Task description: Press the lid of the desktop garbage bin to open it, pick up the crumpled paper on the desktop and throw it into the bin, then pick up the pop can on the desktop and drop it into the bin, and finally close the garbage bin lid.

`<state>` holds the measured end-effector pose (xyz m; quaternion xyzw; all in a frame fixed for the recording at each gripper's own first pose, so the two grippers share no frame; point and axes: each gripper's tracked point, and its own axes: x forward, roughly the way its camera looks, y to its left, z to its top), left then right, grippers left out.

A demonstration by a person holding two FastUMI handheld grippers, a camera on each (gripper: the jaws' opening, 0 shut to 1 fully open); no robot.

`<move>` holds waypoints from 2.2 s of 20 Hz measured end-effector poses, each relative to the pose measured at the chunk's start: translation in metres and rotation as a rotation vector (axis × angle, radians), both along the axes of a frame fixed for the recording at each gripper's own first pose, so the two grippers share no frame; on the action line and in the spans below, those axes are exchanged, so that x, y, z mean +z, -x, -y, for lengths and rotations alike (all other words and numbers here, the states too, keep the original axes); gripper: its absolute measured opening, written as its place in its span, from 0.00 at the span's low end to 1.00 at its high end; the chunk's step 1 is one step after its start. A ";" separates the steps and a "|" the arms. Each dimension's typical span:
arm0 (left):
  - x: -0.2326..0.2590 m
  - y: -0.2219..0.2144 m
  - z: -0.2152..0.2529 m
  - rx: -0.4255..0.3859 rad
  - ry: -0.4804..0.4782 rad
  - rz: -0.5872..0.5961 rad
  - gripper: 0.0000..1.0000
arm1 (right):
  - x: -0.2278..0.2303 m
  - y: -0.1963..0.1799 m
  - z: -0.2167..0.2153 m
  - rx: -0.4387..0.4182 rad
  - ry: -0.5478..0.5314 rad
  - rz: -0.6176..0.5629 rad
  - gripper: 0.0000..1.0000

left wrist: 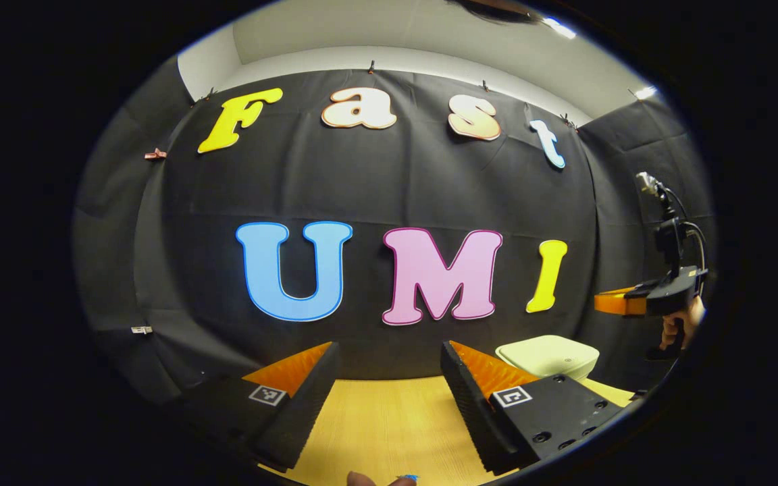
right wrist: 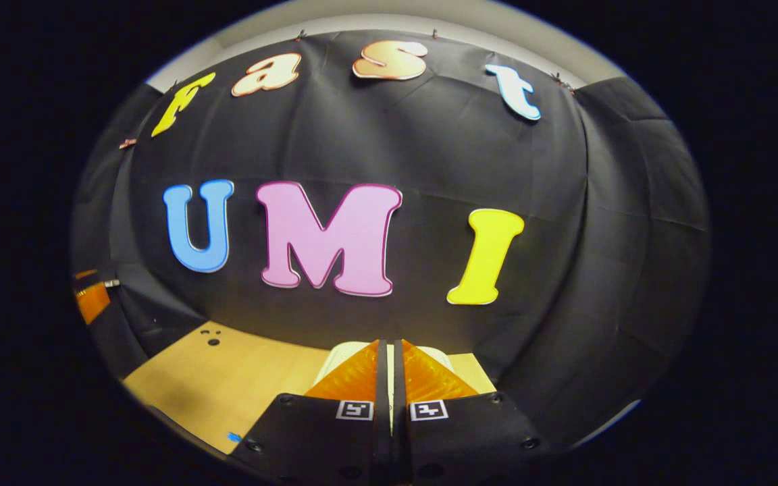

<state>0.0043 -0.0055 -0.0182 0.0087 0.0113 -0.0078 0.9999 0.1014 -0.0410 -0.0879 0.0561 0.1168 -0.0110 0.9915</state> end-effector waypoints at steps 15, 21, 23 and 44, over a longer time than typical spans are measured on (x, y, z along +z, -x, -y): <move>-0.012 0.007 -0.006 0.029 -0.005 -0.036 0.95 | -0.116 -0.026 -0.011 0.033 -0.097 -0.224 0.05; -0.014 0.006 -0.008 0.033 -0.006 -0.044 0.95 | -0.129 -0.025 -0.013 0.050 -0.098 -0.248 0.05; -0.014 0.005 -0.007 0.033 -0.010 -0.044 0.95 | -0.131 -0.023 -0.013 0.054 -0.095 -0.255 0.05; -0.014 0.008 -0.006 0.019 0.014 -0.040 0.95 | -0.027 -0.016 -0.011 0.061 -0.084 -0.021 0.05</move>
